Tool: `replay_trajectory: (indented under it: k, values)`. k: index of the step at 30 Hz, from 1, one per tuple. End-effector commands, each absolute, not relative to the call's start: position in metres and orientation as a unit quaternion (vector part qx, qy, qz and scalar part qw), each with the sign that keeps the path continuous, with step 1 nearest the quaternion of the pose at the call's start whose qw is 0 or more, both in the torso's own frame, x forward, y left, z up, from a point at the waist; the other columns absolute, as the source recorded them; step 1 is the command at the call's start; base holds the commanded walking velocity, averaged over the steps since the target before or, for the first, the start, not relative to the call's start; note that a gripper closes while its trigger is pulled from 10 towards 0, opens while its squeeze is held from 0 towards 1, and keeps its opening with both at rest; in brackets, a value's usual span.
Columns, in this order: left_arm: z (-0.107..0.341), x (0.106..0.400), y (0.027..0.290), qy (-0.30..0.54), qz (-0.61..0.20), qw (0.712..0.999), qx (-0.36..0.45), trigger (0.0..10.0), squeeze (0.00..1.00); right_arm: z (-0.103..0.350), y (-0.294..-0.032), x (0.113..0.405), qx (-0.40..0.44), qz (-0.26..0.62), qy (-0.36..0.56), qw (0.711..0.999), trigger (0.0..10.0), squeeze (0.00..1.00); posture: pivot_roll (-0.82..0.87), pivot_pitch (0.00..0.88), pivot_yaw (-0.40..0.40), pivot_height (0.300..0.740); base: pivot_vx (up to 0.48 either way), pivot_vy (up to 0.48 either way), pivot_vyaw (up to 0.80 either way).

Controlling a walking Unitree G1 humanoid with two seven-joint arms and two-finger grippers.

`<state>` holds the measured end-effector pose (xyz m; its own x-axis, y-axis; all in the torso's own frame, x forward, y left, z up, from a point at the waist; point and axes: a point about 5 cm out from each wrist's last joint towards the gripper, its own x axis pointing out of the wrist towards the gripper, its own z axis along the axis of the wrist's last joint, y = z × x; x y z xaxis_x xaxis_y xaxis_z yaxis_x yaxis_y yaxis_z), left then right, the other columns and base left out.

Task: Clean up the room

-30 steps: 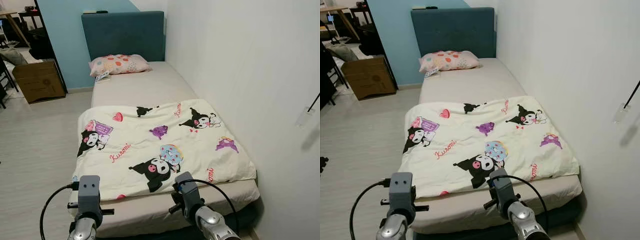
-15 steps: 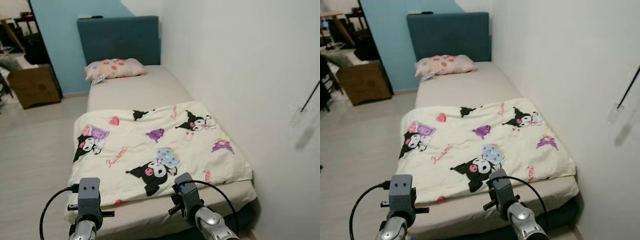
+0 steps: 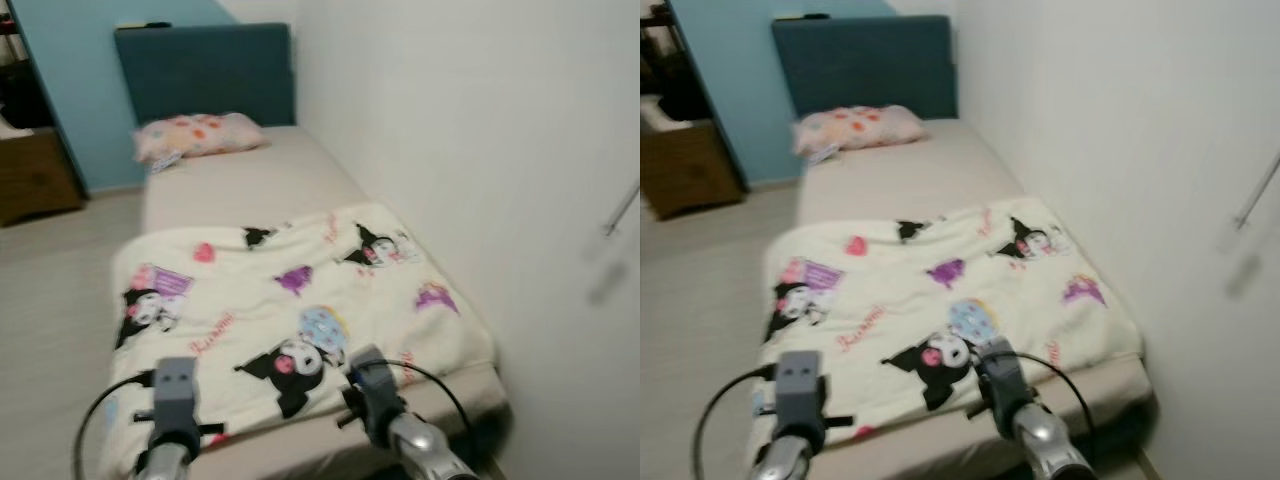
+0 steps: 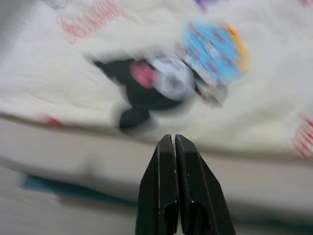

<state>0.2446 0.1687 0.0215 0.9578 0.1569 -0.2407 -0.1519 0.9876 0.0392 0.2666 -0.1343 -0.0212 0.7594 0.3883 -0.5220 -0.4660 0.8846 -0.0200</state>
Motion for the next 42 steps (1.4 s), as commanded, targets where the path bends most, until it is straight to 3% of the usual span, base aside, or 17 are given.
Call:
replay_trajectory:
  k: [1, 29, 42]
  values:
    - [0.0181, 0.2369, 0.1788, 0.128, 0.093, 0.987, 0.018, 10.0, 0.0, -0.015, -0.1219, 0.2733, -0.072, 0.242, 0.248, 0.935, 10.0, 0.0, -0.08, 0.0, 0.001, 0.74, 0.0, 0.0, 0.0]
    - [0.0145, 0.2325, 0.1788, 0.139, 0.096, 0.986, 0.015, 10.0, 0.0, -0.0164, -0.1188, 0.2705, -0.079, 0.257, 0.247, 0.931, 10.0, 0.0, -0.07, 0.0, -0.001, 0.74, 0.0, 0.0, 0.0]
    - [0.0123, 0.2285, 0.174, 0.147, 0.091, 0.985, 0.013, 10.0, 0.0, -0.0156, -0.114, 0.2704, -0.073, 0.264, 0.243, 0.93, 10.0, 0.0, -0.06, 0.0, -0.001, 0.74, 0.0, 0.0, 0.8]
